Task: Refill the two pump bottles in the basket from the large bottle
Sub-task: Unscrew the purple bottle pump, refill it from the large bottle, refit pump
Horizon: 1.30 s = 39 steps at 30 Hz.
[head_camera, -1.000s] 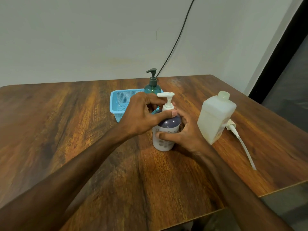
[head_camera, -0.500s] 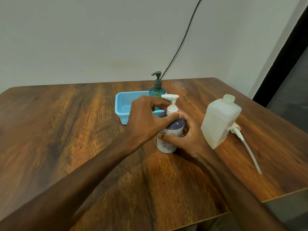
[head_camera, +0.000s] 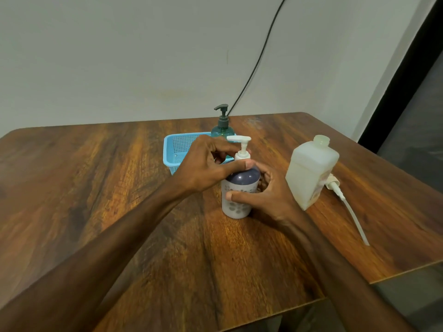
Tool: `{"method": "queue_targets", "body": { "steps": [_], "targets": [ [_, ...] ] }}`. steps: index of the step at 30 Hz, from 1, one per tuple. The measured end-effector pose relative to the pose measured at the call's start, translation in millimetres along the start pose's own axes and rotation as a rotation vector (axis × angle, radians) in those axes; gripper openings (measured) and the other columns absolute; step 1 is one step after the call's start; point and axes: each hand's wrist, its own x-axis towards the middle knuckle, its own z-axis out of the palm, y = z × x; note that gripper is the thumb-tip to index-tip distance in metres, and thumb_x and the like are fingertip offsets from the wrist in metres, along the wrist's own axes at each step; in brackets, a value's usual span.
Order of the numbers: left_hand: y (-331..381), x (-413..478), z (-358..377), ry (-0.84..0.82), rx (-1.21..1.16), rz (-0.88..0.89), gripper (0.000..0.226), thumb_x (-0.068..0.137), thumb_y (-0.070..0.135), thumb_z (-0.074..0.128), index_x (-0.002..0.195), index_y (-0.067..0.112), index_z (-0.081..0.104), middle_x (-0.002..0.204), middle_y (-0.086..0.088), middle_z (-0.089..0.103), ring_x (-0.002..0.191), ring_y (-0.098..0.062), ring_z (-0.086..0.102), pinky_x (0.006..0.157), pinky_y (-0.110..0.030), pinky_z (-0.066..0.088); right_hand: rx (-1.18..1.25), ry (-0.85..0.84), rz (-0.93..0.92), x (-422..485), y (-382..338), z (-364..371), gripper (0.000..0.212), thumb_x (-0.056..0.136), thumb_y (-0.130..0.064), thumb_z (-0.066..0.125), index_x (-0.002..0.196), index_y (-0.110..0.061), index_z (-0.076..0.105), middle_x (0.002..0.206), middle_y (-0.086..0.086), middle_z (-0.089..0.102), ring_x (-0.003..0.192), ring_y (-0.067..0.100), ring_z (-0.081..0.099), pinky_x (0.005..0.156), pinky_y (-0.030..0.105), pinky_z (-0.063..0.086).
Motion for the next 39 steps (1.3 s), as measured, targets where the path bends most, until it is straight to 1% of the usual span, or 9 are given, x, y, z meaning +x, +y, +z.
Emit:
{"method": "queue_targets", "body": {
  "steps": [3,9,14,21,24,28,32,36,39],
  "targets": [
    [-5,2,0,-0.024,0.008,0.008,0.030,0.086,0.046,0.078,0.106,0.025,0.081,0.096,0.002,0.079,0.077,-0.037,0.066,0.067,-0.056,0.052,0.009,-0.042,0.057,1,1,-3,0.070,0.069,-0.007,0.088,0.130,-0.021,0.057,0.121,0.004,0.068,0.111,0.023,0.066,0.093,0.052,0.054],
    [-6,-18,-21,-0.041,0.187,-0.019,0.040,0.093,0.056,0.064,0.126,0.034,0.070,0.121,0.021,0.069,0.107,-0.003,0.062,0.083,-0.030,0.054,-0.088,0.051,0.100,-9,-13,0,0.071,0.061,-0.020,0.092,0.120,-0.038,0.059,0.115,-0.016,0.069,0.106,0.006,0.066,0.090,0.037,0.057],
    [-36,-34,-70,0.247,0.261,-0.141,0.032,0.095,0.051,0.065,0.124,0.038,0.066,0.114,0.029,0.064,0.105,0.009,0.058,0.080,-0.013,0.048,-0.322,0.111,0.001,5,-55,4,0.062,0.057,-0.038,0.092,0.111,-0.037,0.062,0.103,-0.023,0.070,0.094,-0.007,0.067,0.074,0.015,0.056],
    [-81,-40,-70,0.038,0.183,-0.295,0.082,0.072,0.060,0.085,0.140,0.044,0.042,0.135,0.030,0.049,0.116,0.021,0.049,0.100,-0.005,0.040,-0.425,0.148,-0.125,93,-110,38,0.084,0.052,-0.055,0.088,0.124,-0.026,0.053,0.119,-0.013,0.064,0.099,0.006,0.065,0.080,0.022,0.056],
    [-91,-40,-64,0.073,0.181,-0.332,0.088,0.075,0.044,0.088,0.142,0.041,0.030,0.129,0.029,0.040,0.103,0.034,0.040,0.084,0.010,0.029,-0.547,0.112,-0.138,125,-98,62,0.081,0.057,-0.049,0.089,0.124,-0.024,0.052,0.118,-0.009,0.063,0.098,0.007,0.063,0.082,0.022,0.055],
    [-92,-39,-62,0.132,0.188,-0.332,0.088,0.079,0.032,0.087,0.148,0.022,0.035,0.128,0.020,0.043,0.106,0.014,0.048,0.079,0.010,0.032,-0.727,0.126,-0.107,155,-56,86,0.072,0.059,-0.051,0.087,0.117,-0.022,0.055,0.112,-0.007,0.064,0.095,0.010,0.062,0.083,0.026,0.054],
    [-93,-44,-56,0.155,0.180,-0.291,0.072,0.081,0.027,0.086,0.125,0.047,0.033,0.118,0.031,0.042,0.098,0.029,0.047,0.080,0.008,0.035,-0.744,0.141,-0.059,166,-18,98,0.065,0.059,-0.040,0.088,0.111,-0.019,0.057,0.106,-0.003,0.063,0.095,0.015,0.060,0.081,0.029,0.051],
    [-94,-45,-55,0.160,0.204,-0.290,0.071,0.081,0.029,0.086,0.115,0.055,0.030,0.127,0.020,0.042,0.108,0.014,0.045,0.094,0.004,0.029,-0.725,0.151,-0.033,170,3,103,0.062,0.060,-0.041,0.088,0.109,-0.020,0.057,0.105,-0.002,0.063,0.096,0.016,0.060,0.083,0.030,0.051],
    [-95,-45,-55,0.142,0.243,-0.304,0.070,0.082,0.034,0.084,0.114,0.060,0.028,0.134,0.015,0.038,0.127,-0.003,0.038,0.115,-0.024,0.027,-0.703,0.177,-0.021,170,4,105,0.064,0.059,-0.042,0.089,0.109,-0.017,0.058,0.103,-0.001,0.063,0.093,0.015,0.060,0.078,0.027,0.049]
  ]
}}
